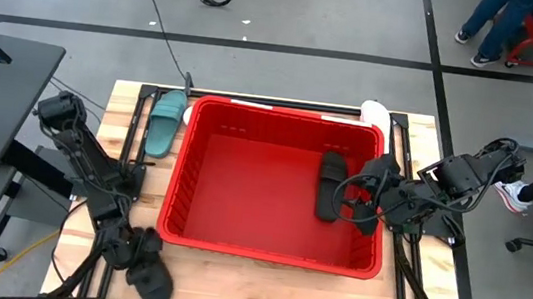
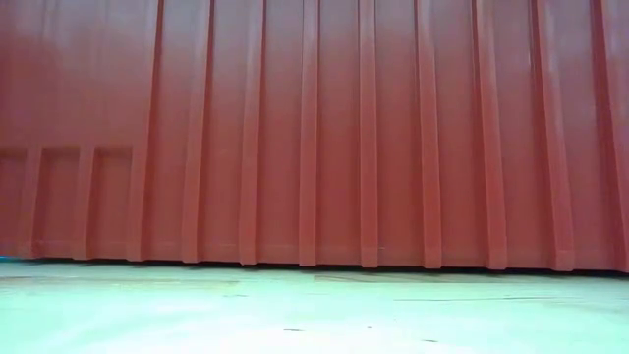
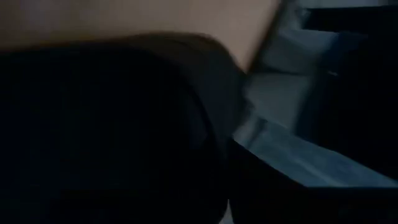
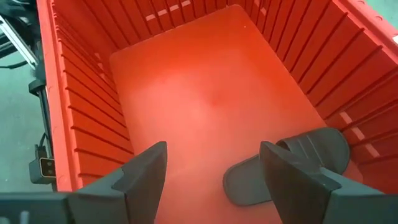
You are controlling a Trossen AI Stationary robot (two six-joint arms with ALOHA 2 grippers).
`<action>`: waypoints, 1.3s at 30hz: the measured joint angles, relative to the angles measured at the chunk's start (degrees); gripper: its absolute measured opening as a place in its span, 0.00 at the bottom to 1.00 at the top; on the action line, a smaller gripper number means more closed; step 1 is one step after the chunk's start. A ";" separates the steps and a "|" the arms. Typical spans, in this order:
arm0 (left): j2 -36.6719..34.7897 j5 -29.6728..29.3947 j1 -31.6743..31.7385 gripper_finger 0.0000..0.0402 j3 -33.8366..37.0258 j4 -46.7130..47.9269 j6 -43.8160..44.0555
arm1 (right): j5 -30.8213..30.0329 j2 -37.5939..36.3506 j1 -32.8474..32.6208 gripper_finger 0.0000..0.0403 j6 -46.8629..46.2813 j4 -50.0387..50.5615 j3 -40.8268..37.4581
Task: Pick and place slides into bin
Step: Stack the black slide on top of the black slide in the red bin
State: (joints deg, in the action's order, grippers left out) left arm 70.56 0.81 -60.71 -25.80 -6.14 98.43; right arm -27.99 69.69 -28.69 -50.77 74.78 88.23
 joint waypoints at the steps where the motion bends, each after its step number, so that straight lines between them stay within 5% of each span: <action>1: -0.09 1.86 -0.03 0.04 -0.05 -2.73 1.76 | 0.02 0.00 0.00 0.65 0.10 0.00 0.00; 9: -0.17 13.51 -0.08 0.03 -11.07 1.13 4.75 | 2.72 0.00 -0.02 0.67 1.78 -0.02 0.00; 18: -0.17 8.96 1.70 0.03 -32.18 16.38 -2.05 | 0.68 -0.73 0.04 0.77 4.85 -1.31 0.00; 29: -0.23 -17.33 7.91 0.03 -58.26 36.33 -47.76 | -0.61 -0.85 -0.06 0.93 7.94 -12.44 0.00; 36: -0.03 -31.00 14.80 0.03 -61.86 36.19 -88.66 | -0.48 0.85 -2.83 0.98 5.11 -20.06 0.00; 39: 1.47 -31.95 19.79 0.03 -61.83 35.14 -100.68 | -0.33 3.09 -3.45 0.99 2.68 -24.16 0.00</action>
State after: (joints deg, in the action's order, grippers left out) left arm 72.03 -31.14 -40.92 -87.64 29.00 -2.25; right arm -28.31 72.78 -32.14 -48.09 50.62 88.23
